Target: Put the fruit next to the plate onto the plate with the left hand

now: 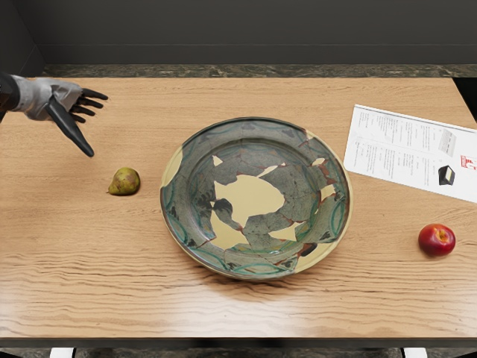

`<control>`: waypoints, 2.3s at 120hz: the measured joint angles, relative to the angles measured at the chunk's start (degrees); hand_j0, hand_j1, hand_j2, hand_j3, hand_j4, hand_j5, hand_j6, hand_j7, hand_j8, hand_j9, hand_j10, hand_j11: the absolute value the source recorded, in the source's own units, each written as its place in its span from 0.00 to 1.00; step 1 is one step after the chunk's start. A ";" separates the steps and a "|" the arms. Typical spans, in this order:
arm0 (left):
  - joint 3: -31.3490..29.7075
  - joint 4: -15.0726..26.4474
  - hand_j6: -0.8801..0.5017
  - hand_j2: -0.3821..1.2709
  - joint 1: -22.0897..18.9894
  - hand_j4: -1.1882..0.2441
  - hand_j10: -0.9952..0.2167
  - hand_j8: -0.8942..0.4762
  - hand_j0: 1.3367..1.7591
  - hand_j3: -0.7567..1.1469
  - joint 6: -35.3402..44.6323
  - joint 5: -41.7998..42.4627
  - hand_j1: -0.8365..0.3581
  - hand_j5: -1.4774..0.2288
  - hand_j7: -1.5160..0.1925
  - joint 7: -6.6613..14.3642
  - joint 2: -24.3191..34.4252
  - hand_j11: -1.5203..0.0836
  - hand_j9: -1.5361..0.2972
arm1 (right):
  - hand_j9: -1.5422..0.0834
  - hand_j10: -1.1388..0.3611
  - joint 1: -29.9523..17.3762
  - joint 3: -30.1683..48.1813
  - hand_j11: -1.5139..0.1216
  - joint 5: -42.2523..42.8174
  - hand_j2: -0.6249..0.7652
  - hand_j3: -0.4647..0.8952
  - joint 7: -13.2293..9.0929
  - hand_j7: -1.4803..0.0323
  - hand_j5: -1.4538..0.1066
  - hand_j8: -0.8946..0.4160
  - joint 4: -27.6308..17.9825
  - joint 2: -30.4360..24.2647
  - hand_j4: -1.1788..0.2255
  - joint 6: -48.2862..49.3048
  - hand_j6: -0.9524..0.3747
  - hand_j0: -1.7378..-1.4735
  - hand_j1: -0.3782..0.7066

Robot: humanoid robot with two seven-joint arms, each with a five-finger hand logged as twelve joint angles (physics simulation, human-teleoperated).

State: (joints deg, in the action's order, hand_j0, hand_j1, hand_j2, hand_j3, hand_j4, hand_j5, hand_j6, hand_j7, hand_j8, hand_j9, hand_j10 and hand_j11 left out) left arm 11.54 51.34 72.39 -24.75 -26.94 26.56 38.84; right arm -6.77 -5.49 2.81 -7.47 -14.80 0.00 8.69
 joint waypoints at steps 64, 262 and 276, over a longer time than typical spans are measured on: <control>-28.08 26.85 0.60 0.24 0.67 0.79 0.78 0.61 0.76 0.40 48.54 -2.54 0.94 0.83 0.85 -11.54 -3.25 0.91 0.80 | 0.94 0.75 0.00 0.00 0.91 0.00 0.45 0.34 0.00 0.96 0.92 0.67 -0.03 0.00 0.83 -0.02 0.71 0.30 0.05; -32.60 31.28 0.28 0.43 0.29 0.35 0.28 0.32 0.75 0.40 55.02 -2.34 0.48 0.35 0.37 -11.46 -1.20 0.39 0.35 | 0.94 0.75 0.00 -0.02 0.91 0.00 0.45 0.34 0.00 0.96 0.92 0.67 -0.01 0.00 0.83 -0.02 0.71 0.30 0.05; -32.25 33.39 0.27 0.48 1.84 0.35 0.26 0.31 0.75 0.40 55.00 -2.25 0.48 0.34 0.36 -11.43 -0.10 0.38 0.34 | 0.94 0.75 0.00 -0.01 0.91 0.00 0.45 0.34 0.00 0.96 0.92 0.67 -0.02 0.00 0.83 -0.01 0.71 0.30 0.05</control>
State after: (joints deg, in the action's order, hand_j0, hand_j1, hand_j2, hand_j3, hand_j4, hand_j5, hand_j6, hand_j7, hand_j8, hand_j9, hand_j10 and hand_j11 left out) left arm -20.71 84.73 74.23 30.26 -29.19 15.13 38.75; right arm -6.77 -5.50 2.81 -7.47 -14.81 0.00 8.67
